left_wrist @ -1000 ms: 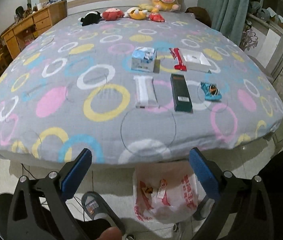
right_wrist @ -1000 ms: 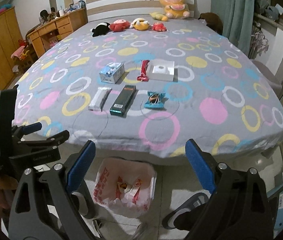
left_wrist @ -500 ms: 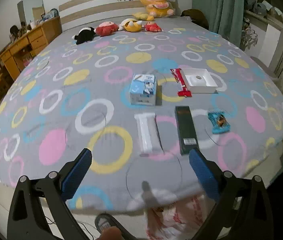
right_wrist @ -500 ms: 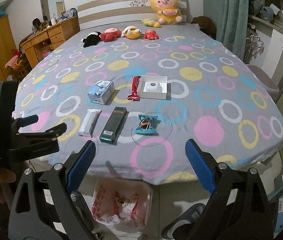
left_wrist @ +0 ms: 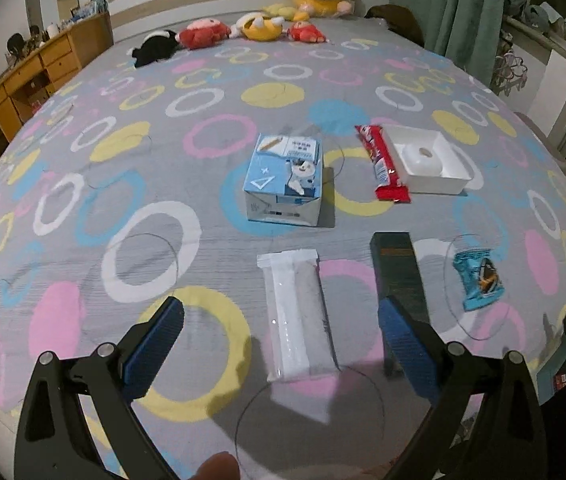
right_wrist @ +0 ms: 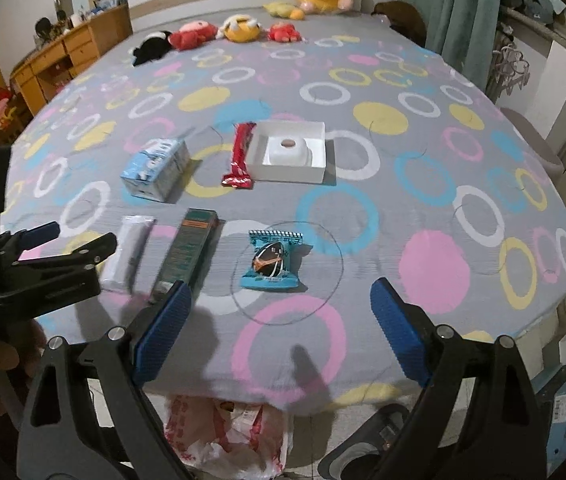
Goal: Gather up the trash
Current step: 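Grasp the white wrapper with left tool while right tool grasps the blue snack packet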
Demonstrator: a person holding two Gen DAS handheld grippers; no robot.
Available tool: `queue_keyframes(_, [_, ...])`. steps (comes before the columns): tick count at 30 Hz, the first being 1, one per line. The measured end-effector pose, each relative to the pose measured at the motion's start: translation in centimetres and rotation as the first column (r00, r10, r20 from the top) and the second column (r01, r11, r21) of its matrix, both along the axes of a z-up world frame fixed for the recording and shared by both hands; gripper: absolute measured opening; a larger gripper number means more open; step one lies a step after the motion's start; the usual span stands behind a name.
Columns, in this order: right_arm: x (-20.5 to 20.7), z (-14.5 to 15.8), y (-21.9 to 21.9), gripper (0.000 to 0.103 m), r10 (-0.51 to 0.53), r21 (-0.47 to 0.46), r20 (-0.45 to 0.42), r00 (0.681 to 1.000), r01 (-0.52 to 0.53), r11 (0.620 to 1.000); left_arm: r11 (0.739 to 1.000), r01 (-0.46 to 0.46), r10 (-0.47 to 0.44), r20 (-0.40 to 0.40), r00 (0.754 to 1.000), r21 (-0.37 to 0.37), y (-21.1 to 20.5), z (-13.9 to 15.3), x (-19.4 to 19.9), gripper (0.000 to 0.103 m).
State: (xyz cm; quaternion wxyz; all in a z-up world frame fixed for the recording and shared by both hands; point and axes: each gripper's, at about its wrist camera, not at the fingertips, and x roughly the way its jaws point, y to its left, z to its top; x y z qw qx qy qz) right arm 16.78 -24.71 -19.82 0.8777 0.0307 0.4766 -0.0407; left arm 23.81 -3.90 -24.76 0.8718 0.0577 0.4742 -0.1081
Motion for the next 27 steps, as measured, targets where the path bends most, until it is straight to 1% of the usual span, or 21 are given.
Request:
queue_keyframes(5, [2.3,-2.3,-0.2,0.089,-0.01,0.002,-0.043,0.999,0.01,1.0,1.0,-0.009,0.009,-0.036,0.999,0.01,-0.2,-1.6,1.5,0.095])
queue_keyframes(7, [3.1,-3.3,-0.2,0.089,-0.011,0.008,-0.062,0.998,0.012,1.0,1.0,-0.014,0.015,-0.069,0.998,0.009,-0.2,-2.6,2.2,0.095])
queue_keyframes(11, [4.4,-4.8,-0.5,0.089,-0.028,0.001,-0.087,0.996,0.028,1.0,0.999,-0.006,0.01,-0.096,0.995,0.038,-0.5,-3.8,3.1,0.095])
queue_keyframes(16, [5.9,-6.8,-1.4,0.089,-0.053,0.017,-0.131,0.99,0.056,0.998,0.999,-0.017,0.022,-0.124,0.992,0.046,-0.7,-4.8,3.8,0.095])
queue_keyframes(22, [6.9,-8.6,-1.7,0.089,-0.057,0.03,-0.178,0.982,0.063,0.998,0.998,-0.018,0.026,-0.146,0.989,0.055,-1.0,-5.6,4.1,0.095])
queue_keyframes(27, [7.8,-10.0,-1.7,0.089,-0.053,0.023,-0.222,0.974,0.06,0.998,0.999,-0.024,0.031,-0.165,0.986,0.045,-0.8,-6.2,4.5,0.095])
